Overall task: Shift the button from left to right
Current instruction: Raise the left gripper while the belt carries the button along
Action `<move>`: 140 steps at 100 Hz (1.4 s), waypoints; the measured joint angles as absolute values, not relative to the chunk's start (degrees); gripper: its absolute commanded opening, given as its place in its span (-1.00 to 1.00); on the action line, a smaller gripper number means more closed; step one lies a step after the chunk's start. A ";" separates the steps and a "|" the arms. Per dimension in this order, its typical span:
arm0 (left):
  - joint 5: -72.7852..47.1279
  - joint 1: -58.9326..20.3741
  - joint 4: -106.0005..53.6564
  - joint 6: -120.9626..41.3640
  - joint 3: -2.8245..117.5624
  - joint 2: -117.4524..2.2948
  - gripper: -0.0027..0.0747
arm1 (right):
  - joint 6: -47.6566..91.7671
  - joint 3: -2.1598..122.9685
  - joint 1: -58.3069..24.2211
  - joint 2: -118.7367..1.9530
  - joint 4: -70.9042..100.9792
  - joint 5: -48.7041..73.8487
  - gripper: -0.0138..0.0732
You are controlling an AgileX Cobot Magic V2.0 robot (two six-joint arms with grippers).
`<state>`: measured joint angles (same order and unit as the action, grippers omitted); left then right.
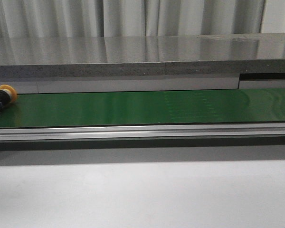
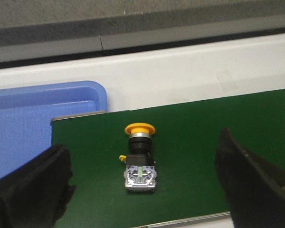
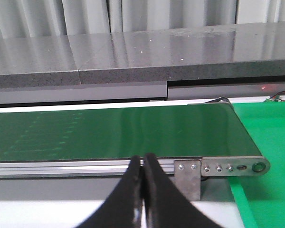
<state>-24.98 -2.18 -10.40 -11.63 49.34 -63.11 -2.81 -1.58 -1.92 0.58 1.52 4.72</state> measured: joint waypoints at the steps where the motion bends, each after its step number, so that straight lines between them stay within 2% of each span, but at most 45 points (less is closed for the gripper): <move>1: -24.01 -2.29 -10.40 -11.63 48.66 -62.43 0.62 | -2.81 -1.58 -1.92 0.58 1.52 4.72 -0.89; 24: -9.89 -2.31 -10.40 -11.77 28.28 -39.17 0.62 | -2.81 -1.58 -1.92 0.58 1.52 4.72 -0.89; 44: -5.66 -2.31 -10.40 -11.90 16.56 -22.13 0.62 | -2.81 -1.58 -1.92 0.58 1.52 4.72 -0.89; 60: -5.21 -2.31 -10.40 -11.90 12.01 -15.78 0.62 | -2.81 -1.58 -1.92 0.58 1.52 4.72 -0.89; 79: -5.10 -2.31 -10.40 -11.94 10.54 -14.58 0.59 | -2.81 -1.58 -1.92 0.58 1.52 4.72 -0.89; 84: -5.00 -2.31 -10.40 -11.94 10.54 -14.49 0.50 | -2.81 -1.58 -1.92 0.58 1.52 4.72 -0.89; 91: -5.00 -2.31 -10.40 -11.94 10.54 -14.49 0.24 | -2.81 -1.58 -1.92 0.58 1.52 4.72 -0.89; 113: -5.00 -2.31 -10.40 -11.94 10.54 -14.49 -0.99 | -2.81 -1.58 -1.92 0.58 1.52 4.72 -0.89; 140: -5.00 -2.31 -10.40 -11.94 10.54 -14.49 -0.98 | -2.81 -1.58 -1.92 0.58 1.52 4.72 -0.89</move>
